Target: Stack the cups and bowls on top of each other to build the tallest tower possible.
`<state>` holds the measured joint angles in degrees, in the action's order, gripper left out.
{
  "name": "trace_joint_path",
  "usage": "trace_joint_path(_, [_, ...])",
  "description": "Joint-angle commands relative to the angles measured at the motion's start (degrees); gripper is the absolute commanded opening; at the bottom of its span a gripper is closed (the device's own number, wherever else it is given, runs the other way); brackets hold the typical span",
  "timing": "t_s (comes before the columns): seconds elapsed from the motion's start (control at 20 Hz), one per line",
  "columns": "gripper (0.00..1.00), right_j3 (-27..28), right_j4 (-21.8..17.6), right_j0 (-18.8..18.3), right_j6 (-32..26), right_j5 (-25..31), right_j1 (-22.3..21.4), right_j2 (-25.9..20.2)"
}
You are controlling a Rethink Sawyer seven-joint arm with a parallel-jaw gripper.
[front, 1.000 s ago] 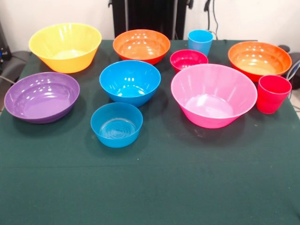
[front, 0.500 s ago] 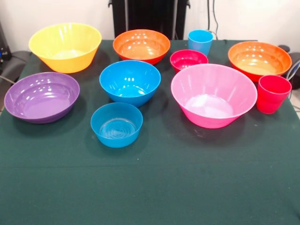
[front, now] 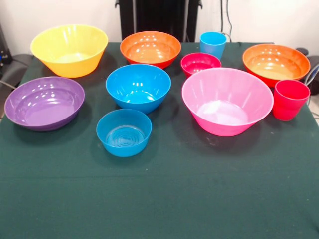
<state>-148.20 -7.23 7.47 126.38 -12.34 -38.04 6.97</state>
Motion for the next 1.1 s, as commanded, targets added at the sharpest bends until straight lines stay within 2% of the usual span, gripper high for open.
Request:
trace_joint_path(0.05, [1.00, 14.89, -1.47, -0.25, -0.21, 2.54, 6.66, -2.34])
trace_joint_path(0.45, [1.00, 18.03, -0.35, 3.37, 2.45, -0.31, 11.21, -0.86])
trace_joint_path(1.1, [1.00, 22.65, -0.36, 5.91, 4.65, -3.96, 17.66, 0.08])
